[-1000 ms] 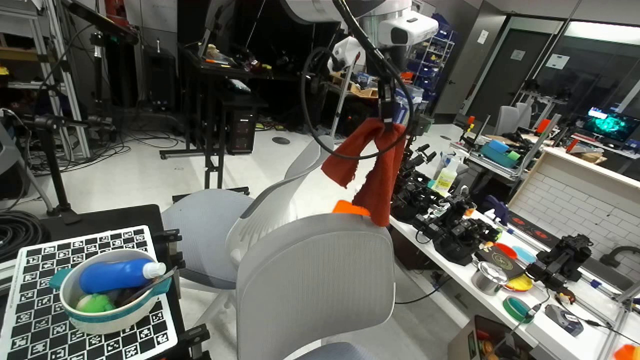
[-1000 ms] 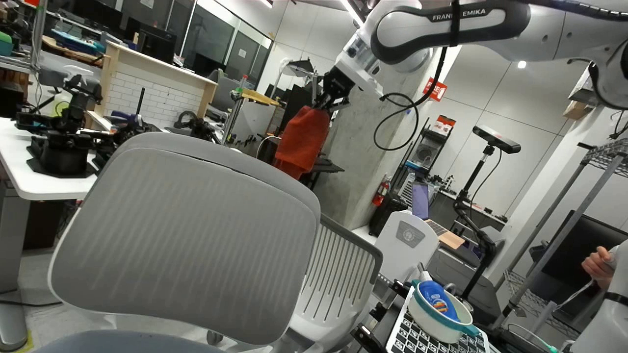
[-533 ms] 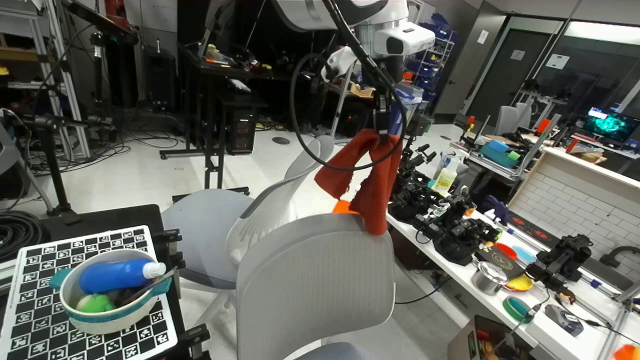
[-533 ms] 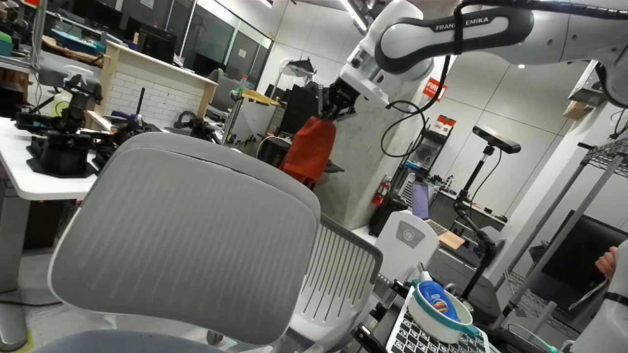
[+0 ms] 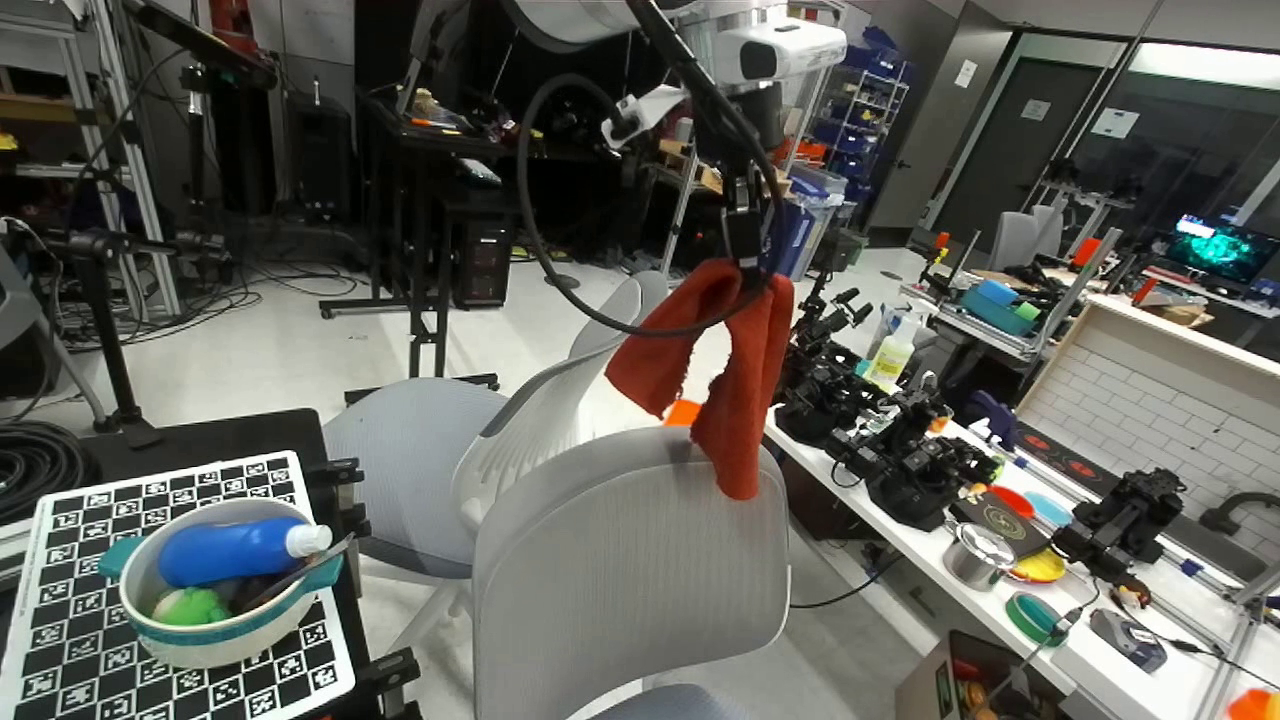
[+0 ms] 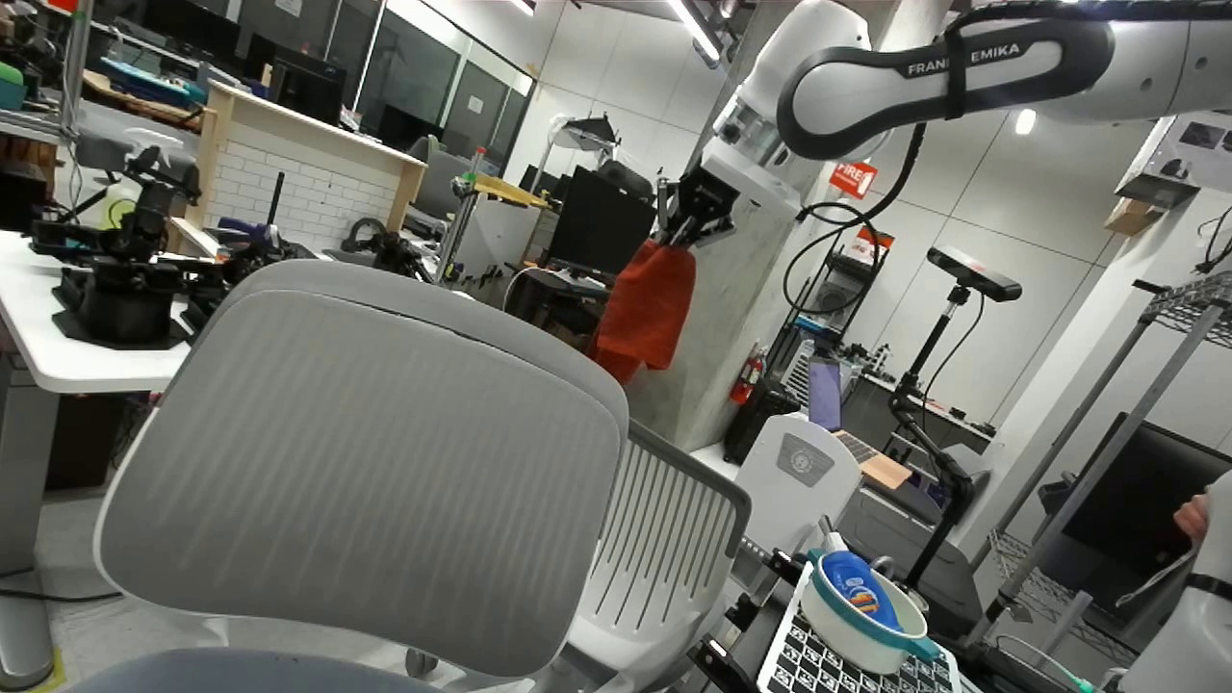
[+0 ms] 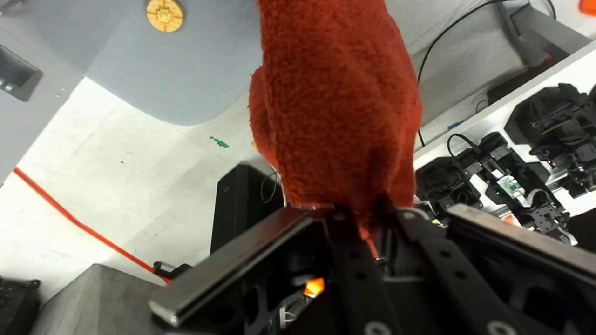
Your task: Pick up the orange cloth, put it on the left chair, pick it up put it on the right chair, pick it up put it on the left chair and then back on the right chair
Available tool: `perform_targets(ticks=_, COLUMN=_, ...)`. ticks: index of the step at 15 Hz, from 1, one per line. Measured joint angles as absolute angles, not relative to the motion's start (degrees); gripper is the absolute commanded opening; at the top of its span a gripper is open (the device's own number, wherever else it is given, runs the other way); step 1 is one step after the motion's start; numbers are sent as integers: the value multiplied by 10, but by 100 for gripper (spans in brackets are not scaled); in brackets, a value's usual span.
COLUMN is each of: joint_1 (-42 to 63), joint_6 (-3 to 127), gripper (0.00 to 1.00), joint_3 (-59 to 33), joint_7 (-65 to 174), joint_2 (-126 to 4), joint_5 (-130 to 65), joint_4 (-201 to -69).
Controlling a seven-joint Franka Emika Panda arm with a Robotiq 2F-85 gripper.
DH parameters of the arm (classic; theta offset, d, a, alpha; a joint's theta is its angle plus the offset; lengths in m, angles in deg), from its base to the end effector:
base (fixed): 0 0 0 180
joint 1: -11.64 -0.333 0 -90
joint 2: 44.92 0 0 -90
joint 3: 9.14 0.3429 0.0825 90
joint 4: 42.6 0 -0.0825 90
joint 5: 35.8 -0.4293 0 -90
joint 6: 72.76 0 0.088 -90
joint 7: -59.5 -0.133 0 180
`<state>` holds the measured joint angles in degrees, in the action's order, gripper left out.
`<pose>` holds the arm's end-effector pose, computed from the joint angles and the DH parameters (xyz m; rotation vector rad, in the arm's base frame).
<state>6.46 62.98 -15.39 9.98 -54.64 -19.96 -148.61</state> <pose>0.6901 -0.0178 0.4520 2.8078 -1.0464 0.6323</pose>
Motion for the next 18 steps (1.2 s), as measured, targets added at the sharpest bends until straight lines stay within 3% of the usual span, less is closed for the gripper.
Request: perform_targets(ticks=18, joint_1=51, joint_6=630, gripper=4, joint_3=-133, joint_7=62, joint_2=-579, joint_5=-179, joint_4=-1532)
